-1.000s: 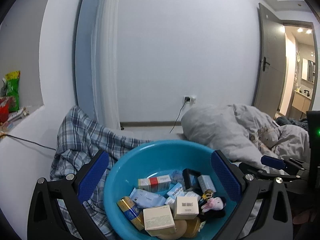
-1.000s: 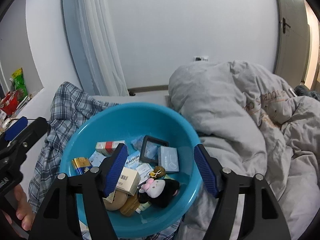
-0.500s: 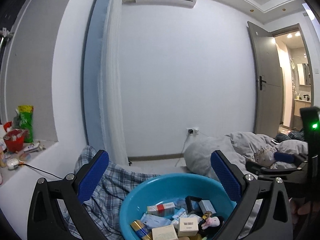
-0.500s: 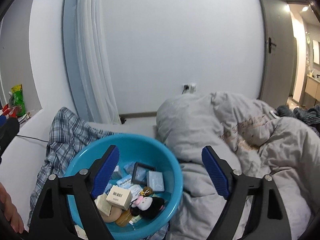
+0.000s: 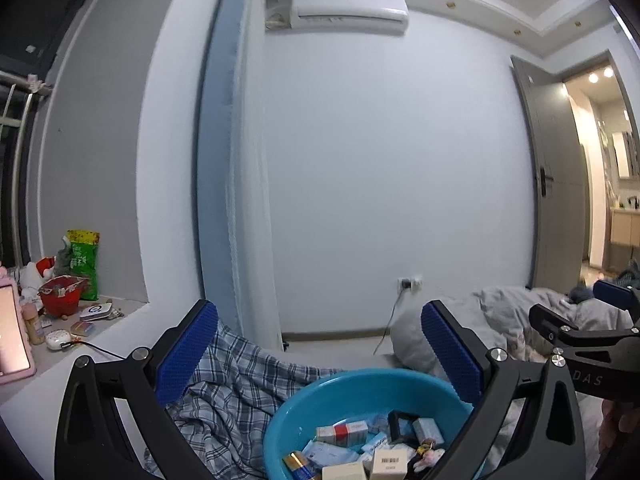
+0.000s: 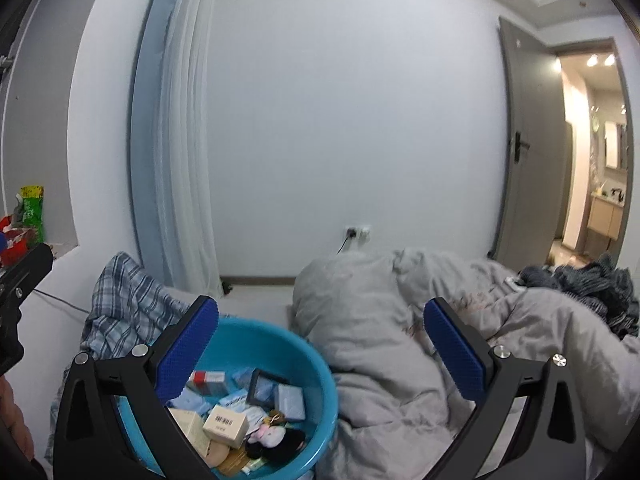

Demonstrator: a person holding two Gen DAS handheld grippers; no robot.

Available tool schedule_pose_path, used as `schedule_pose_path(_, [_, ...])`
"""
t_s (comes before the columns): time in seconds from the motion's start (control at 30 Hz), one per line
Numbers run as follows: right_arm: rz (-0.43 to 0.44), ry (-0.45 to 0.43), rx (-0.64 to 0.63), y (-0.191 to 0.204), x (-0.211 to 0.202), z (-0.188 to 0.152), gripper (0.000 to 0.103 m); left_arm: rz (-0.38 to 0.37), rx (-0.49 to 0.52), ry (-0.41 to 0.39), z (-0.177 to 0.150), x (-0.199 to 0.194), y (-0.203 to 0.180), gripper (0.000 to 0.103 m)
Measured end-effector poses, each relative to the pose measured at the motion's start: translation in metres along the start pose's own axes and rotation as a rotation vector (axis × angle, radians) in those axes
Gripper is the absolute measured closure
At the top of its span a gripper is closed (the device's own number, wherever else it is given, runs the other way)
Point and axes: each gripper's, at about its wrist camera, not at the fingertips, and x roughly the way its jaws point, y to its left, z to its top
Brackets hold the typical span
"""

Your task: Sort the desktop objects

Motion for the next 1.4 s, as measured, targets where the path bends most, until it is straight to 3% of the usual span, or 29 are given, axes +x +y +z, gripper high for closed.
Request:
schedule_pose_path(0.1, [-0.014, -0.048, -0.010, 0.001, -0.013, 0.005, 0.001, 0.017, -0.030, -0.035, 0.002, -0.008, 0.003, 0.000])
schedule_pose_path(0.27, [0.011, -0.136, 0.028, -0.003, -0.032, 0.012, 0.001, -0.079, -0.055, -0.029, 0.005, -0.015, 0.015, 0.000])
schedule_pose_path(0.5, [0.027, -0.209, 0.020, 0.003, -0.049, 0.017, 0.001, -0.079, -0.086, -0.026, 0.011, -0.022, 0.022, 0.000])
schedule_pose_path(0.67, [0.050, -0.215, 0.018, 0.004, -0.052, 0.018, 0.001, -0.059, -0.064, -0.063, 0.015, -0.027, 0.021, 0.000])
schedule_pose_path(0.93, [0.051, -0.197, 0.001, 0.007, -0.048, 0.015, 0.001, -0.053, -0.013, -0.029, 0.009, -0.016, 0.014, 0.000])
schedule_pose_path(1.4, [0.080, -0.183, 0.033, 0.002, -0.048, 0.015, 0.001, -0.074, -0.025, 0.006, 0.006, -0.010, 0.012, 0.000])
